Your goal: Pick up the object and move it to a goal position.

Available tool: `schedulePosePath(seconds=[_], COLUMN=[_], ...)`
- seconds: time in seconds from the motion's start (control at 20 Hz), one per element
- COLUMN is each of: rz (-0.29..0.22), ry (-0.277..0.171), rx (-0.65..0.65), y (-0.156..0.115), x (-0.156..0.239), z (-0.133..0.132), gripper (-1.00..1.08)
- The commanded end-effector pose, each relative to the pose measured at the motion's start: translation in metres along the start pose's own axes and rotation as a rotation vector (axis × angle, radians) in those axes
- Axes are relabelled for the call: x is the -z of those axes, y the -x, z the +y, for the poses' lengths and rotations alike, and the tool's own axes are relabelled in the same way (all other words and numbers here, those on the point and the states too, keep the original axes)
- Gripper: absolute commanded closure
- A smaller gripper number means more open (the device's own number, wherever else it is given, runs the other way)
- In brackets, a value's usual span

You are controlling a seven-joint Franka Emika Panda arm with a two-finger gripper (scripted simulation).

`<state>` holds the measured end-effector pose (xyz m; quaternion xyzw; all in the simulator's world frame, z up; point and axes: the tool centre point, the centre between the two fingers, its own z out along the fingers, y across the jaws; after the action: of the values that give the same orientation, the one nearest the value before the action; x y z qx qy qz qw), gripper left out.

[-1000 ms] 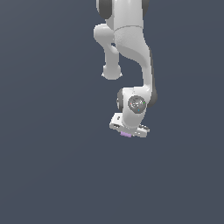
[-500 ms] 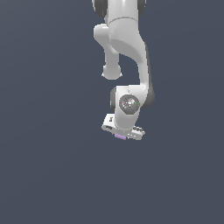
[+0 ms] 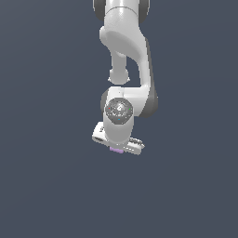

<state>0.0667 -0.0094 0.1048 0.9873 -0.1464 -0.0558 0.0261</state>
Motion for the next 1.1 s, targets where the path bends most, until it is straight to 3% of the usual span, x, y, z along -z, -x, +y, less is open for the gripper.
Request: schedulePosePath(seconds=[0.0,0.6,1.05], rz=[-0.001,-0.004,-0.005], ry=[0.001,0.003,0.004], rx=[0.0,-0.002,-0.003], y=[-0.013,-0.061,-0.08], x=[0.013,0.059,0.076], z=[0.01,0.044,0.056], gripper=[1.08,1.08,1.08])
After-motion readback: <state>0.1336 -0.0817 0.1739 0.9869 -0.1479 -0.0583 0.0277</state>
